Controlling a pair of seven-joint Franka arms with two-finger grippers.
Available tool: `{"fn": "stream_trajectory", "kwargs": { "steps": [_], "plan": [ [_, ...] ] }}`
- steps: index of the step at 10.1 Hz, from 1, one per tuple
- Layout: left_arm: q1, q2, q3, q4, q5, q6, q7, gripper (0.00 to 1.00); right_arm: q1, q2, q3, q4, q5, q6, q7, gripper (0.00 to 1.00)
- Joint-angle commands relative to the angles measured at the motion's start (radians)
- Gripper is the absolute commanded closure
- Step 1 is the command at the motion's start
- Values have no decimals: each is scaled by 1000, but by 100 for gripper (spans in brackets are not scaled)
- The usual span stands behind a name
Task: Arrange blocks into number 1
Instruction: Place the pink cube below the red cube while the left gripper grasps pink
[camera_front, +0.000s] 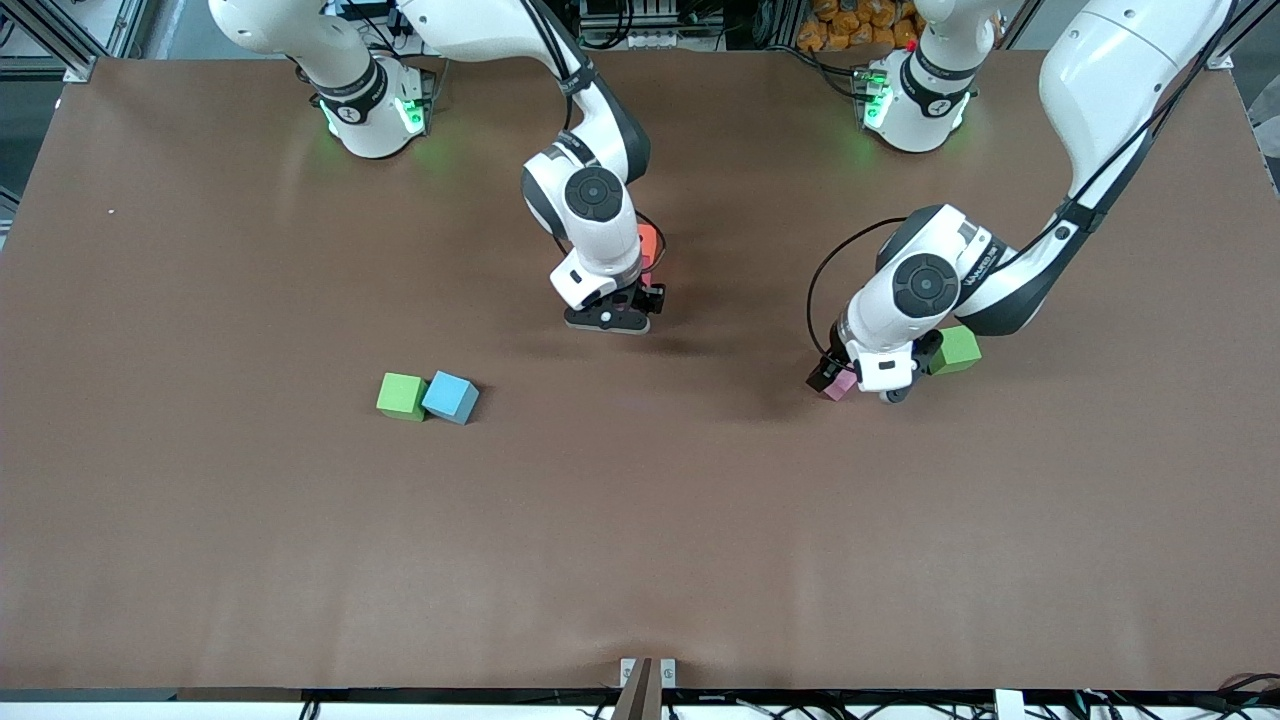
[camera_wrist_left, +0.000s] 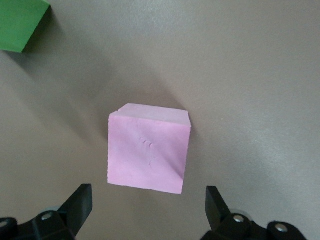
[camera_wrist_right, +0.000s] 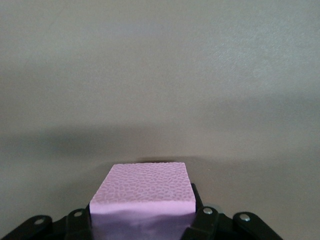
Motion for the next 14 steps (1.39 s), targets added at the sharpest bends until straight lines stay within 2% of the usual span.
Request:
{"fn": "stream_trajectory", "kwargs": {
  "steps": [1, 4, 6, 7, 8, 11, 12, 13, 14],
  "plan": [
    [-4, 1, 30, 2, 2, -16, -19, 0, 18, 10, -10, 9, 11, 2, 4, 35],
    [-6, 6, 44, 8, 5, -30, -19, 0, 28, 17, -10, 9, 11, 2, 6, 34],
    [-27, 48, 61, 29, 53, -30, -58, 0, 28, 25, -10, 8, 9, 3, 6, 33],
    [-47, 68, 77, 45, 88, -30, -93, 0, 28, 25, -10, 8, 9, 3, 6, 21],
    [-59, 90, 87, 62, 107, -28, -114, 0, 28, 25, -10, 8, 9, 3, 6, 0],
    [-70, 99, 93, 71, 108, -28, -124, 0, 25, 11, -13, 9, 9, 2, 6, 0],
    [-66, 99, 93, 71, 111, -27, -121, 89, 22, -8, -28, 9, 9, 2, 7, 0],
    [-69, 102, 95, 74, 111, -27, -123, 100, -7, -45, -33, 5, 8, 0, 7, 0],
    [-70, 102, 95, 77, 111, -27, -124, 100, -51, -82, -33, 0, 5, -9, -2, 0]
  ]
}}
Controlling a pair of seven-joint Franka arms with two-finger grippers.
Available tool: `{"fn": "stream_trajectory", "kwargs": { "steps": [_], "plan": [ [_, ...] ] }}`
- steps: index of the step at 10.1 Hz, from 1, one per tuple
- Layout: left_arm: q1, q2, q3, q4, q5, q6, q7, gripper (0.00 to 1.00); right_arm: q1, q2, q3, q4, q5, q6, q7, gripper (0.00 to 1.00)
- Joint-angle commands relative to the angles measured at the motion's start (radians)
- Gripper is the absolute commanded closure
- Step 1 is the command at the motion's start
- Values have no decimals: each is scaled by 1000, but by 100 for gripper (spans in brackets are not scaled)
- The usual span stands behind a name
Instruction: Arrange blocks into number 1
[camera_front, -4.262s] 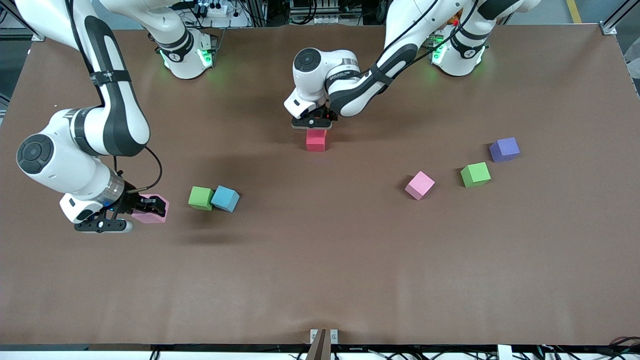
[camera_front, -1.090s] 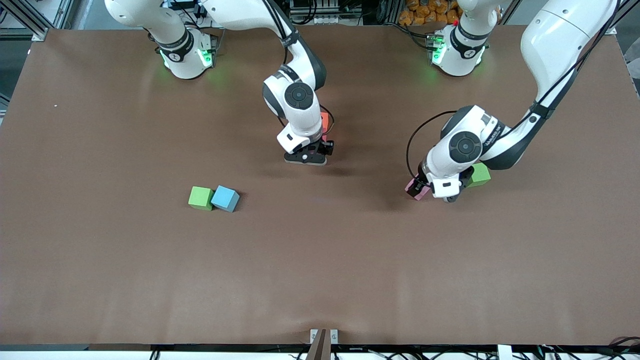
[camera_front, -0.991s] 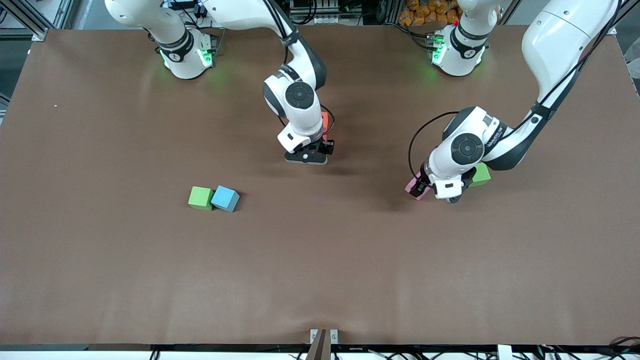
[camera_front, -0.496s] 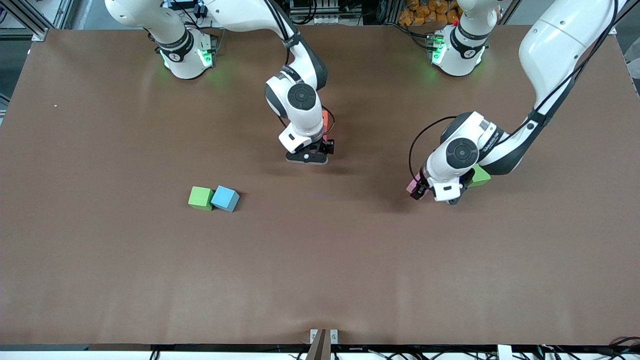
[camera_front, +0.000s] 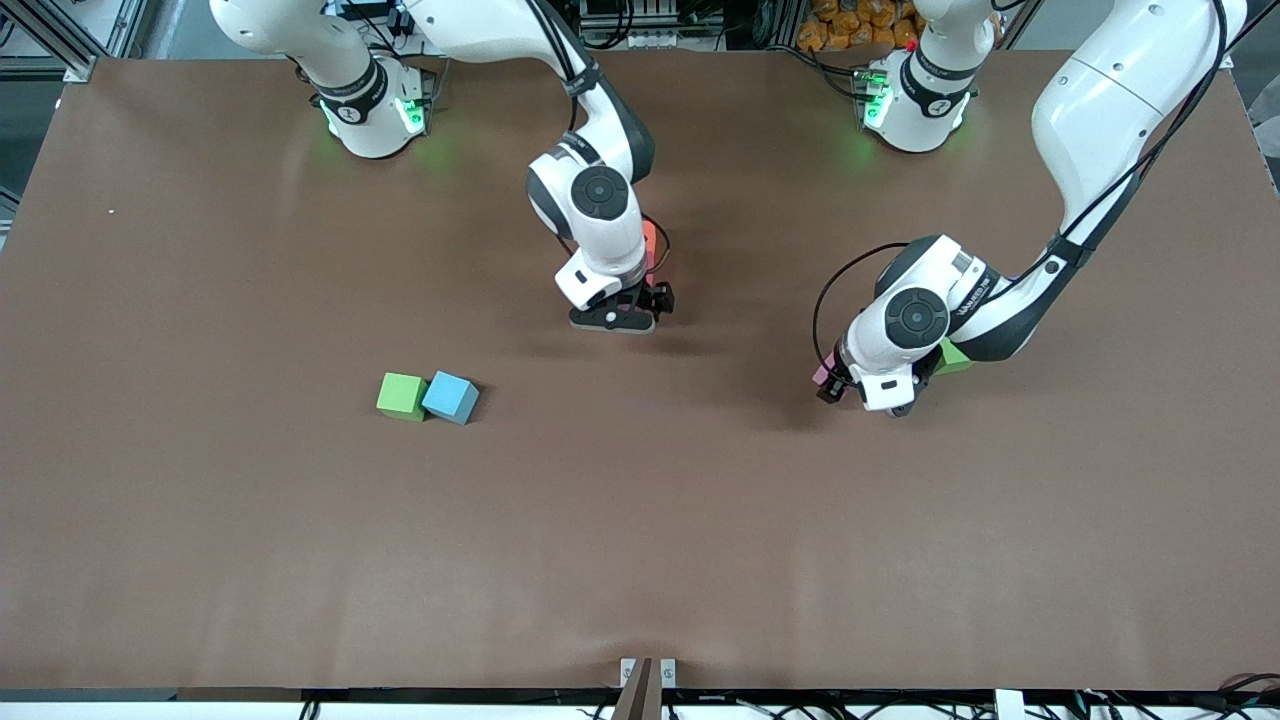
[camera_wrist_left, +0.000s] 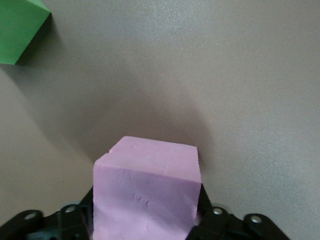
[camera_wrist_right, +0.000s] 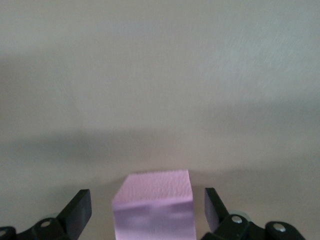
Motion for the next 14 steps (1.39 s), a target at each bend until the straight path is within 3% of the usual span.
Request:
{"fn": "stream_trajectory", "kwargs": {
  "steps": [1, 4, 7, 8, 11, 13, 14],
  "plan": [
    [-21, 9, 7, 21, 28, -12, -31, 100, -97, -114, 0, -30, -2, -24, -16, 0],
    [-105, 11, 10, 116, 32, -12, 12, 100, -270, -202, 21, -31, -76, -104, -146, 0],
    [-266, 41, 26, 218, 44, -14, 195, 100, -576, -268, 168, -31, -227, -168, -198, 0],
    [-312, 44, 49, 237, 52, -14, 307, 100, -674, -271, 212, -31, -233, -175, -254, 0],
    [-471, 143, 75, 427, -50, -67, 572, 100, -824, -260, 216, -27, -232, -176, -468, 0],
    [-652, 226, 200, 608, -102, -130, 572, 100, -865, -245, 214, -30, -232, -213, -545, 0],
    [-721, 231, 263, 627, -133, -130, 576, 100, -875, -243, 214, -28, -232, -216, -546, 0]
  ]
}}
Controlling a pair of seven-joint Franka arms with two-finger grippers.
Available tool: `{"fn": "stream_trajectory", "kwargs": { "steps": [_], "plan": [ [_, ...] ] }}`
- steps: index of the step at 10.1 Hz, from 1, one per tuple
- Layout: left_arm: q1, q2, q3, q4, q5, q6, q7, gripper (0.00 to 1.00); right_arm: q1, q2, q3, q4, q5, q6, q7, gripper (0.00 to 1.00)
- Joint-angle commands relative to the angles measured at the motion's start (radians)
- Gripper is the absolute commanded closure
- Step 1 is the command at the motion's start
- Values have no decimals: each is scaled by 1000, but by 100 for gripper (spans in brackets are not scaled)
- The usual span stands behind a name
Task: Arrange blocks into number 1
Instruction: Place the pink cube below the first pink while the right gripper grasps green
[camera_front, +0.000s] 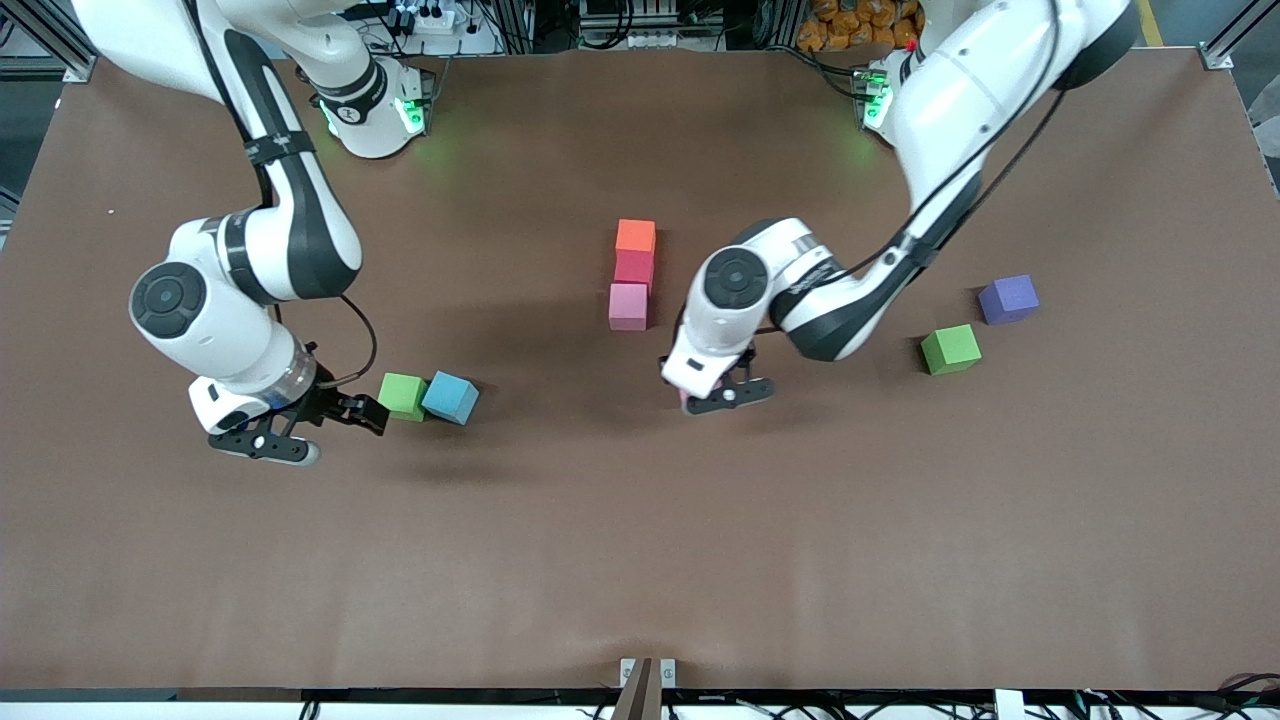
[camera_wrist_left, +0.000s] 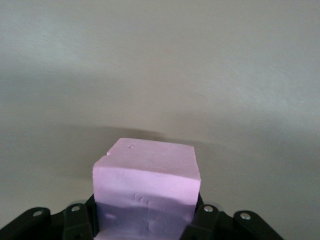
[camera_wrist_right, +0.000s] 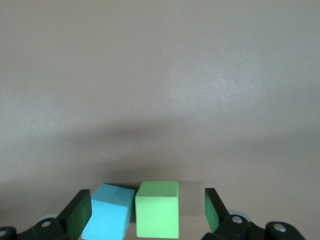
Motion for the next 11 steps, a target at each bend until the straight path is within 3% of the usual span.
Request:
{"fn": "stream_trajectory", "kwargs": {
  "steps": [1, 11],
  "plan": [
    [-137, 58, 101, 113, -76, -40, 44, 100, -31, -5, 24, -5, -18, -10, -25, 0],
    [-227, 89, 103, 119, -89, -38, 62, 100, -44, 109, 39, -47, -6, -9, -144, 0]
  ]
}}
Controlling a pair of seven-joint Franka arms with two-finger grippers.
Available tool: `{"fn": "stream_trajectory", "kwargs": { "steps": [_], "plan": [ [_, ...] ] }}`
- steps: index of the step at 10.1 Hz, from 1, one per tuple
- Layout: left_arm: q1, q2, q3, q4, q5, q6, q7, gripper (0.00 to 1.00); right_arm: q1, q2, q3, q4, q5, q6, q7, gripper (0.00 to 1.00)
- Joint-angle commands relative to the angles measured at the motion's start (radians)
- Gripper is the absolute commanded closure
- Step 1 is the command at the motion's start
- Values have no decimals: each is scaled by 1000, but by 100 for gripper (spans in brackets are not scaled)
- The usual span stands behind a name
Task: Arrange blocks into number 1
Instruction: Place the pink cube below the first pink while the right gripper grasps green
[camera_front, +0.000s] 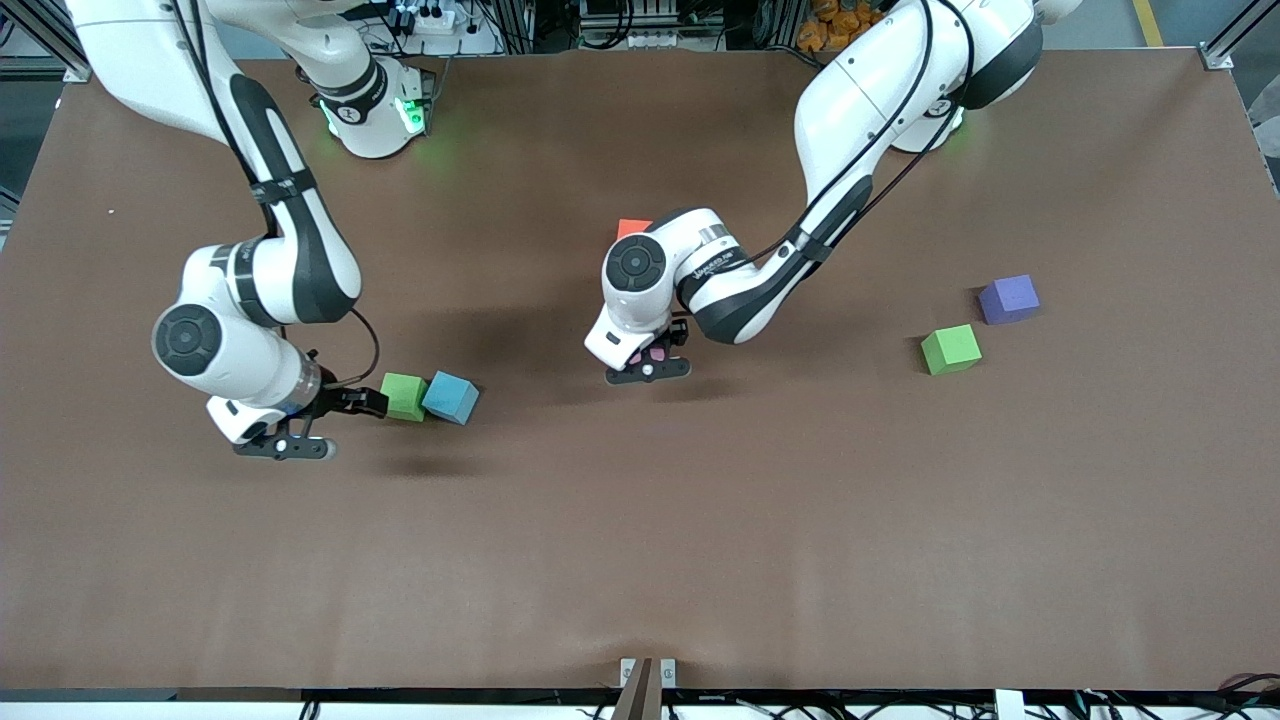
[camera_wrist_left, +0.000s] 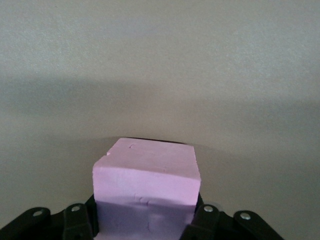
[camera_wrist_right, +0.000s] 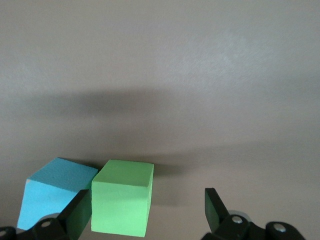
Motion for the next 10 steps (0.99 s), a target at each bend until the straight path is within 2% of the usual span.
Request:
{"fn": "stream_trajectory", "kwargs": {
  "steps": [1, 4, 7, 10],
  "plan": [
    [-27, 13, 14, 36, -29, -17, 30, 100, -6, 35, 15, 0, 1, 2, -16, 0],
    [-35, 19, 14, 36, -29, -14, 26, 100, 7, 42, 24, 2, 76, 0, -16, 1],
    [-47, 19, 15, 34, -29, -11, 22, 100, 17, 58, 24, 2, 81, 0, -16, 3],
    [-51, 22, 15, 35, -29, -10, 20, 100, 18, 62, 23, -9, 81, -1, -18, 10]
  ]
}}
